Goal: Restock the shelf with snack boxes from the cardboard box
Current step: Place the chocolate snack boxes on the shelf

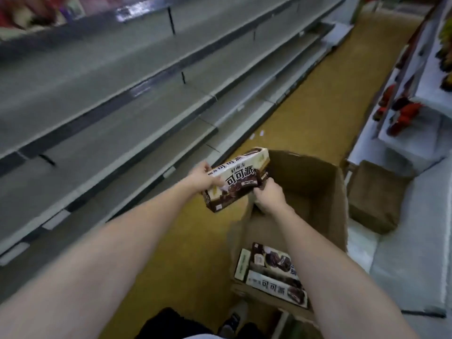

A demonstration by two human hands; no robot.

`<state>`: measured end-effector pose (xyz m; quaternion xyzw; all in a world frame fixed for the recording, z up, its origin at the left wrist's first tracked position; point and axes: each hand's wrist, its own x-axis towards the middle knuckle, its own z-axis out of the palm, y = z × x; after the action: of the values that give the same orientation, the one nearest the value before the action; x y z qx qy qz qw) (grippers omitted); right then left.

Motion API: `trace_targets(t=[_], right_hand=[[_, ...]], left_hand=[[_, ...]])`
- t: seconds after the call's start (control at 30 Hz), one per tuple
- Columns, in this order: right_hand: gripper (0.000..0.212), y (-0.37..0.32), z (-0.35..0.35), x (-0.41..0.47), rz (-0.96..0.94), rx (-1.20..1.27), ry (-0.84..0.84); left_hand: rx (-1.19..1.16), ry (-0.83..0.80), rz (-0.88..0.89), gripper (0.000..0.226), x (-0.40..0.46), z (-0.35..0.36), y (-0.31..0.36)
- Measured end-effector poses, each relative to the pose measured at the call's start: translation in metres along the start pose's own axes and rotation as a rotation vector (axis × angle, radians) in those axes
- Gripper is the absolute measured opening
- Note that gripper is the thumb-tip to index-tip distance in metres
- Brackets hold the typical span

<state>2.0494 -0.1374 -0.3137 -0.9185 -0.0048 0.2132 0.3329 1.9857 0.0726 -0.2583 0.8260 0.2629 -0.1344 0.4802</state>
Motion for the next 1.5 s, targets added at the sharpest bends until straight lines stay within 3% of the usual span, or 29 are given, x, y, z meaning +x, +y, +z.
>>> trace_targets(t=[0.27,0.33,0.57,0.7,0.77,0.83,0.87,1.0,1.2,1.5], right_hand=[[0.075,-0.152,0.058,-0.05,-0.195,0.294,-0.013],[0.081,-0.187,0.08,-0.073,-0.231,0.315,-0.049],[0.127,-0.286,0.169,-0.166,-0.302,0.466,-0.252],[0.135,-0.324,0.219,-0.206,-0.396,0.564,-0.387],[0.123,-0.342,0.236,-0.246,-0.39,0.617,-0.466],[0.085,-0.36,0.255,-0.282,-0.37,0.695,-0.555],[0.078,-0.367,0.268,-0.293,-0.376,0.703,-0.6],[0.092,-0.396,0.318,-0.353,-0.494,0.629,-0.712],[0.059,-0.433,0.389,-0.439,-0.609,0.559,-0.969],[0.058,-0.475,0.487,-0.551,-0.672,0.471,-1.318]], left_hand=[[-0.244,0.128,-0.022,0.076,-0.07,-0.131,-0.064],[-0.343,0.123,-0.028,0.066,-0.098,-0.167,-0.087],[-0.296,0.293,0.002,0.059,-0.209,-0.288,-0.176],[-0.252,0.354,0.001,0.055,-0.275,-0.347,-0.223],[-0.219,0.403,-0.026,0.059,-0.308,-0.372,-0.247],[-0.144,0.464,-0.073,0.06,-0.342,-0.392,-0.271],[-0.098,0.49,-0.099,0.062,-0.359,-0.4,-0.283],[0.149,0.638,-0.233,0.07,-0.42,-0.425,-0.325],[0.413,0.802,-0.537,0.065,-0.517,-0.457,-0.379],[-0.009,1.137,-0.541,0.033,-0.627,-0.49,-0.47]])
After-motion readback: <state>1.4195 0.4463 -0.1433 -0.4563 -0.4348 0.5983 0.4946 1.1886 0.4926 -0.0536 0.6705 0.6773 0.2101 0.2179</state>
